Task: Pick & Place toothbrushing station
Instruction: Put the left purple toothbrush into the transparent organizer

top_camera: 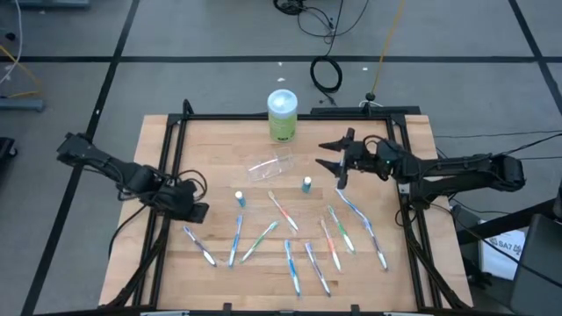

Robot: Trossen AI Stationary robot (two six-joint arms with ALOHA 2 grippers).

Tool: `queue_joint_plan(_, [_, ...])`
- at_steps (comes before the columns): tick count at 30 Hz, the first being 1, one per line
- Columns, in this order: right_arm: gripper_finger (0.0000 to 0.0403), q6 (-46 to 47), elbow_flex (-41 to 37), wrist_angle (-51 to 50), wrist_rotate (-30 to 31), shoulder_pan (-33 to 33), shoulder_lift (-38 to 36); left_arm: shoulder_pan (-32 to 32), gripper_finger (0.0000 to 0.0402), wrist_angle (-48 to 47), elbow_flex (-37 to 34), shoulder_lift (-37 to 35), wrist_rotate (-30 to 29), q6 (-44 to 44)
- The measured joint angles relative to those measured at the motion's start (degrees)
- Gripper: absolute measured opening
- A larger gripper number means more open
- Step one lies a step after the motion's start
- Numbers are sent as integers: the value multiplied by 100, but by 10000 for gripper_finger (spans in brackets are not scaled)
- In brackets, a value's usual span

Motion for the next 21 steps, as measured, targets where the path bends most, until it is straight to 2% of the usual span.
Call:
queue_joint_plan(5, [224,1,0,178,-1,-110,0,-397,182,2,-2,630,-96,-1043])
queue_joint_plan(12, [224,3,0,348,1,-243,6,-984,182,82,-4,1648,57,-2433])
queue_joint_plan(17, [224,5,0,348,-1,-243,7,-1440,182,306,-7,2351,57,-3904])
queue_joint_plan(21, [224,5,0,348,-1,-241,7,-1609,182,399,-7,2841,191,-4213])
